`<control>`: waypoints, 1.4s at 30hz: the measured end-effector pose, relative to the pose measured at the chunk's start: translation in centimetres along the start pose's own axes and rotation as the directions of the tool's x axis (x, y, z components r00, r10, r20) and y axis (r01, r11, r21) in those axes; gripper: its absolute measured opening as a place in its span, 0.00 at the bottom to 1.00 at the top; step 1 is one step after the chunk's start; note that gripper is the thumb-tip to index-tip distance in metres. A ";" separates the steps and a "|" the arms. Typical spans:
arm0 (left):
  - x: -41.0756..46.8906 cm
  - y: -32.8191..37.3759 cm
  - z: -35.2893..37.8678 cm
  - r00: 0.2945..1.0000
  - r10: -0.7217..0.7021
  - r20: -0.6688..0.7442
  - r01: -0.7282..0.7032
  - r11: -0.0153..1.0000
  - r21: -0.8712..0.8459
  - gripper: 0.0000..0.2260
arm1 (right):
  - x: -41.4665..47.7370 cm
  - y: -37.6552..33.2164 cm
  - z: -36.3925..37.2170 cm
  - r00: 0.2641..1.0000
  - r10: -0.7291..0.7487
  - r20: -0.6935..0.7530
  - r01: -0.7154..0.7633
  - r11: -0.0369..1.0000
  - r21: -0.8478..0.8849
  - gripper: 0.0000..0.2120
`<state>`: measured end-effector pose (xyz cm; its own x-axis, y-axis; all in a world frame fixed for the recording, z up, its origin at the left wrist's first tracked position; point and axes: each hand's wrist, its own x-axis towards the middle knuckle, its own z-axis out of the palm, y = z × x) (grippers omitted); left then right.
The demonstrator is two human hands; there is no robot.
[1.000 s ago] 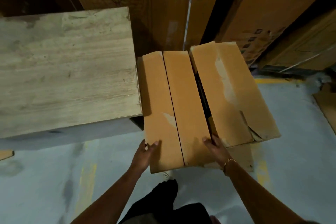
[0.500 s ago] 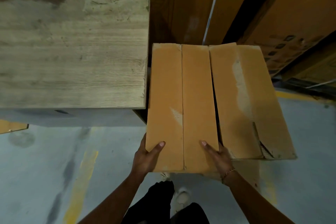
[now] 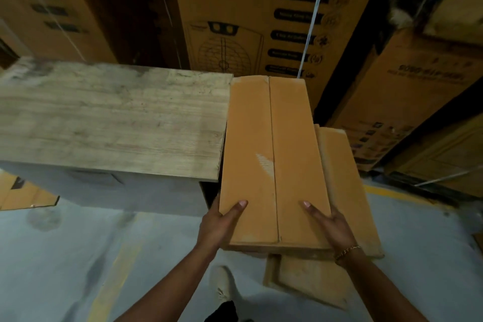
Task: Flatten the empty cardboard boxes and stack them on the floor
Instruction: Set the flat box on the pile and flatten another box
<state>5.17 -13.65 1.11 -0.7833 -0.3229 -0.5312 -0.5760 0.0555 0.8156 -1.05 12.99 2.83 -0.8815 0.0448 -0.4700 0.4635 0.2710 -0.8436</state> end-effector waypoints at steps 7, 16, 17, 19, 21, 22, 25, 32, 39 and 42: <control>-1.5 6.0 -4.6 0.990 0.126 -0.067 -0.130 0.990 -0.051 0.40 | -1.3 -9.1 1.0 0.985 -0.165 0.053 0.169 0.983 -0.078 0.26; 0.5 7.5 -18.7 0.957 0.156 -0.244 -0.198 0.967 -0.158 0.40 | -0.8 -18.2 14.6 0.950 -0.225 0.218 0.244 0.968 -0.066 0.22; 0.9 7.5 -20.8 0.954 0.157 -0.257 -0.202 0.966 -0.161 0.38 | -0.6 -18.9 16.9 0.945 -0.225 0.238 0.247 0.967 -0.066 0.23; 2.0 7.0 -25.2 0.941 0.159 -0.299 -0.213 0.964 -0.159 0.39 | -0.5 -20.4 21.7 0.935 -0.211 0.284 0.243 0.967 -0.081 0.29; 3.0 6.5 -29.6 0.931 0.146 -0.335 -0.204 0.968 -0.145 0.39 | -0.4 -21.7 26.5 0.922 -0.215 0.323 0.252 0.965 -0.077 0.42; 3.6 6.3 -31.8 0.926 0.141 -0.351 -0.202 0.969 -0.142 0.38 | -0.3 -22.3 28.7 0.920 -0.213 0.330 0.250 0.965 -0.076 0.47; 5.0 6.0 -37.6 0.909 0.146 -0.390 -0.215 0.967 -0.139 0.35 | -0.3 -24.1 35.4 0.900 -0.215 0.380 0.257 0.964 -0.063 0.40; 8.9 5.3 -47.0 0.879 0.081 -0.469 -0.163 0.977 -0.136 0.37 | 1.9 -27.5 46.8 0.875 -0.196 0.443 0.257 0.963 -0.082 0.22; 15.0 5.8 -52.4 0.855 0.057 -0.516 -0.149 0.979 -0.138 0.39 | 7.8 -30.6 54.8 0.840 -0.187 0.508 0.289 0.949 -0.128 0.24; 18.0 6.4 -54.3 0.844 0.054 -0.534 -0.134 0.984 -0.114 0.36 | 10.7 -32.1 58.2 0.824 -0.192 0.534 0.320 0.934 -0.157 0.26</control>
<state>0.06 -70.45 9.24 -0.5669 -0.7741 -0.2819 -0.4351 -0.0093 0.9003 -20.12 -51.19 9.78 -0.7672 -0.5284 -0.3637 0.1372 0.4187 -0.8977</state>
